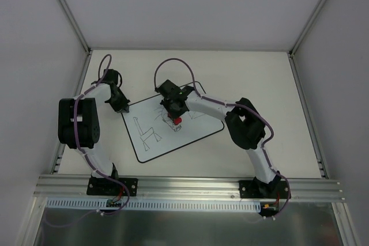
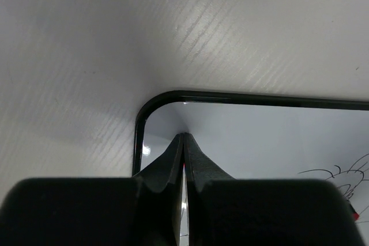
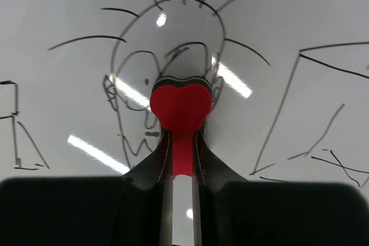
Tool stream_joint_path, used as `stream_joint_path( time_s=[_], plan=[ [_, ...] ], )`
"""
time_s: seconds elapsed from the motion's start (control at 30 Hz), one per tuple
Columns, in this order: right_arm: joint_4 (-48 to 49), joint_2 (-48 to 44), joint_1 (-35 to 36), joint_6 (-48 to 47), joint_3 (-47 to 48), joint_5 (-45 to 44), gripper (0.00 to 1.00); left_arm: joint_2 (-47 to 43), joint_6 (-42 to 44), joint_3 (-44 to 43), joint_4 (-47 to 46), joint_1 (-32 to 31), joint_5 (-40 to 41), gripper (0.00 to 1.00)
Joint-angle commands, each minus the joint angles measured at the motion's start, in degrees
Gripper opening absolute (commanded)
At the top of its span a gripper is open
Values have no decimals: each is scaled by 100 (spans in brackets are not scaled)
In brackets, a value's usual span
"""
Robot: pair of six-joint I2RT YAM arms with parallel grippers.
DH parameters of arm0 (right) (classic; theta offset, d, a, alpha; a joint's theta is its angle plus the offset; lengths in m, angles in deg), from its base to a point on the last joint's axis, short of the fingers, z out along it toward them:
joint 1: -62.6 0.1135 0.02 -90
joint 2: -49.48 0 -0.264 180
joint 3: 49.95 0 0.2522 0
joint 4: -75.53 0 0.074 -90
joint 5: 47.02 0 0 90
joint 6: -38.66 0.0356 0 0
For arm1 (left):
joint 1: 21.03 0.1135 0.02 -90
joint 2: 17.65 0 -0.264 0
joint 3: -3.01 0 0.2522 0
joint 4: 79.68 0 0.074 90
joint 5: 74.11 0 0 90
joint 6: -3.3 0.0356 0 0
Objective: Erase the whiteboard
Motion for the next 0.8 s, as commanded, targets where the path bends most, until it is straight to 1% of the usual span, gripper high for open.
stream_joint_path(
  time_s=[0.0, 0.13, 0.2, 0.3, 0.33, 0.37, 0.4, 0.43, 0.57, 0.63, 0.7, 0.77],
  plan=[
    [-329, 327, 360, 83, 524, 362, 1, 189, -244, 341, 182, -202, -55, 0],
    [-391, 529, 632, 215, 797, 608, 0, 136, -297, 429, 156, -202, -55, 0],
    [-435, 635, 650, 399, 841, 608, 0, 127, -297, 429, 155, -202, -28, 0],
    [-584, 714, 545, 583, 832, 311, 0, 136, -324, 429, 155, -193, -11, 0],
    [-750, 723, 397, 654, 771, 118, 0, 136, -324, 429, 155, -202, -11, 0],
    [-839, 706, 291, 681, 692, 12, 0, 136, -324, 429, 155, -202, -11, 0],
    [-892, 610, 177, 985, 570, -94, 0, 136, -324, 429, 155, -202, -11, 0],
    [-962, 522, -94, 1084, 421, -260, 0, 136, -324, 429, 155, -202, -11, 0],
    [-971, 3, -755, 1454, -773, -674, 0, 136, -324, 429, 155, -202, -2, 0],
    [-963, -216, -966, 1498, -1039, -710, 0, 145, -315, 421, 147, -202, -2, 0],
    [-928, -287, -950, 1419, -1189, -701, 0, 145, -324, 412, 155, -193, -2, 0],
    [-849, -296, -739, 1288, -1172, -491, 0, 154, -333, 412, 155, -202, 7, 0]
  ],
)
